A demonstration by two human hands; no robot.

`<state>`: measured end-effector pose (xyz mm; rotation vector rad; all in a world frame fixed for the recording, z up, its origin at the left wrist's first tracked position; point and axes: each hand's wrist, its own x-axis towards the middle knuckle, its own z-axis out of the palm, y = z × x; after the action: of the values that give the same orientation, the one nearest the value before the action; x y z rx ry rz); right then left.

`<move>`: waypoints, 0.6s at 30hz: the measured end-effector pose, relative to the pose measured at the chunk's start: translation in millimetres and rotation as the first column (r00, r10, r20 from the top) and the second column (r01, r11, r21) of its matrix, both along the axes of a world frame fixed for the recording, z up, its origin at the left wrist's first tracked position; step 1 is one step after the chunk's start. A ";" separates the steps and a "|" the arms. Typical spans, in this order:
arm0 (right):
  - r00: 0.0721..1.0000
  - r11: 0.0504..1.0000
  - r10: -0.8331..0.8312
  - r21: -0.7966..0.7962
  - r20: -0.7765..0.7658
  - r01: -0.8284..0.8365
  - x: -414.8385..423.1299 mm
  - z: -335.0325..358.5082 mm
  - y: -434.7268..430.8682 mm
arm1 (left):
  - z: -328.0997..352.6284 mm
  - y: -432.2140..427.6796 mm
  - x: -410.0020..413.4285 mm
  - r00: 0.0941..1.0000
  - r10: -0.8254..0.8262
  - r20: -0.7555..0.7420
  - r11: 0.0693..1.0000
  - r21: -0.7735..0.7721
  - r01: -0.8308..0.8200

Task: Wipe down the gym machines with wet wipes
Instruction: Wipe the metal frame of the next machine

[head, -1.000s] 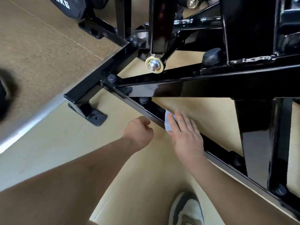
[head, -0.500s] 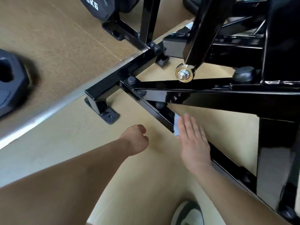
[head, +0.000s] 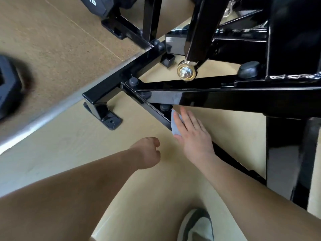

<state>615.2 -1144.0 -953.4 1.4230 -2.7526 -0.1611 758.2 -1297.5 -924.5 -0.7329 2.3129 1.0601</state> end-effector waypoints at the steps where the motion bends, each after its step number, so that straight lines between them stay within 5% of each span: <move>1: 1.000 1.000 0.011 -0.011 -0.029 -0.011 1.7 -2.0 16.1 | -2.5 0.2 -0.7 1.000 -0.001 0.011 1.000 0.000 0.001; 10: 0.947 0.975 -0.222 -0.020 -0.231 0.223 45.6 -9.0 160.9 | -10.2 46.4 -28.9 0.987 -0.154 -0.047 0.987 0.045 0.156; 18: 0.923 0.928 -0.372 -0.069 -0.099 0.366 37.9 -3.7 130.1 | -6.1 60.6 -32.2 0.975 -0.192 -0.115 0.975 0.089 0.203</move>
<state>653.1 -1013.9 -957.1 0.8405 -2.8774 -0.1737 726.0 -1236.9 -930.6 -0.4064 2.3432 1.1372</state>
